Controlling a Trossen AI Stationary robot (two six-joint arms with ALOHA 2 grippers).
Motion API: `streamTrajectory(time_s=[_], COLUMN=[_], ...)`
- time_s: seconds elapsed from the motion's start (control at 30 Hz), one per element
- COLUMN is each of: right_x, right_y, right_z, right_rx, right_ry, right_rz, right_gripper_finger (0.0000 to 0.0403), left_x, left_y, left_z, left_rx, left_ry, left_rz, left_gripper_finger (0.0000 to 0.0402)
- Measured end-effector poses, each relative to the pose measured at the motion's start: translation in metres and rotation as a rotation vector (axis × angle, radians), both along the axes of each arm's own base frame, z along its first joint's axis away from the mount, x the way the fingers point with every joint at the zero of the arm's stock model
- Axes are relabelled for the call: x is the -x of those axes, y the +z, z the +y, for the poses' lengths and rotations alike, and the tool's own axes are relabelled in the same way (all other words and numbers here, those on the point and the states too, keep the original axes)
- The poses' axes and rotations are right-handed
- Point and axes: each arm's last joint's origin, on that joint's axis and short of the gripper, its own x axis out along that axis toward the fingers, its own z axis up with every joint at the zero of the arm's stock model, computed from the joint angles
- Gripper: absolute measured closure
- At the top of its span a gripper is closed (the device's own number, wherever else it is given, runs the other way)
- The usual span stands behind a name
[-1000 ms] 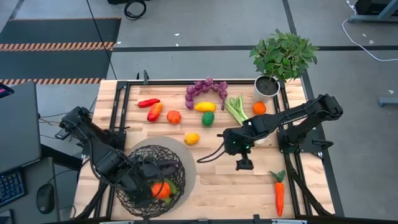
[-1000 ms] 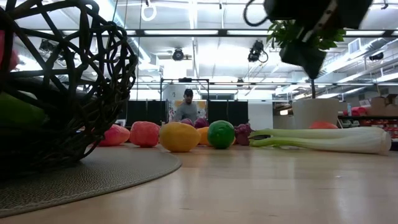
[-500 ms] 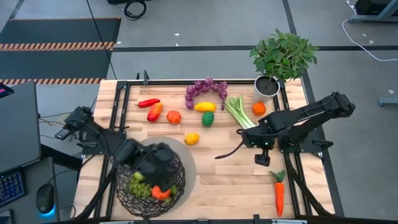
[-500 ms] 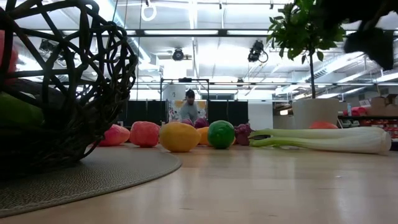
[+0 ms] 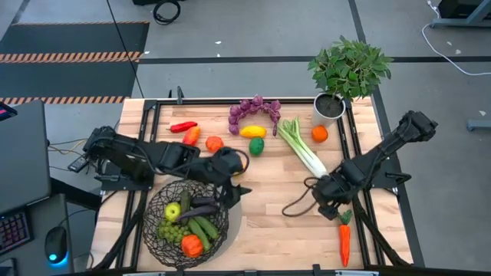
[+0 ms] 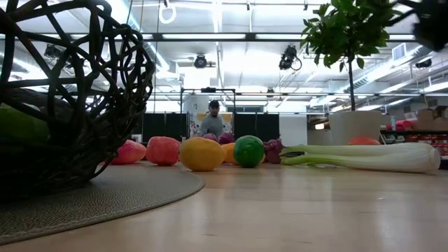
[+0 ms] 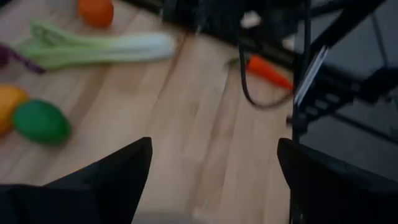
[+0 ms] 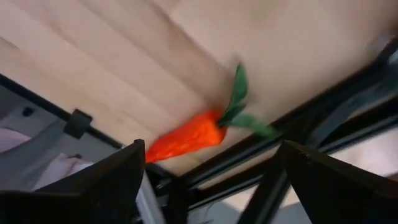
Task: Build produce basket
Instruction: Put the orange carrot into the black basket
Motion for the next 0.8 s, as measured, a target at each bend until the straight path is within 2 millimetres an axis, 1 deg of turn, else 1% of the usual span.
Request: streamTrajectory(time_s=[0.1, 0.2, 0.47, 0.67, 0.8], right_x=[0.006, 0.008, 0.008, 0.007, 0.010], right_y=[-0.010, -0.016, -0.034, -0.052, -0.065], right_z=[0.013, 0.025, 0.056, 0.079, 0.090], right_rx=[-0.018, -0.037, -0.037, -0.025, 0.018], right_ry=[-0.064, -0.100, -0.219, -0.250, -0.273], right_rz=[0.054, 0.092, 0.172, 0.205, 0.246], right_gripper_finger=[0.0025, 0.0025, 0.0025, 0.0025, 0.0025], left_x=[-0.004, -0.006, -0.006, -0.002, 0.000], left_y=[0.004, 0.008, 0.015, 0.016, 0.016], left_z=[0.004, 0.002, -0.013, -0.025, -0.031], left_rx=[0.008, 0.021, 0.050, 0.055, 0.056], left_ry=[0.009, 0.006, -0.037, -0.073, -0.090], left_rz=[-0.055, -0.096, -0.180, -0.183, -0.183], left_gripper_finger=[0.0047, 0.0047, 0.0047, 0.0047, 0.0047])
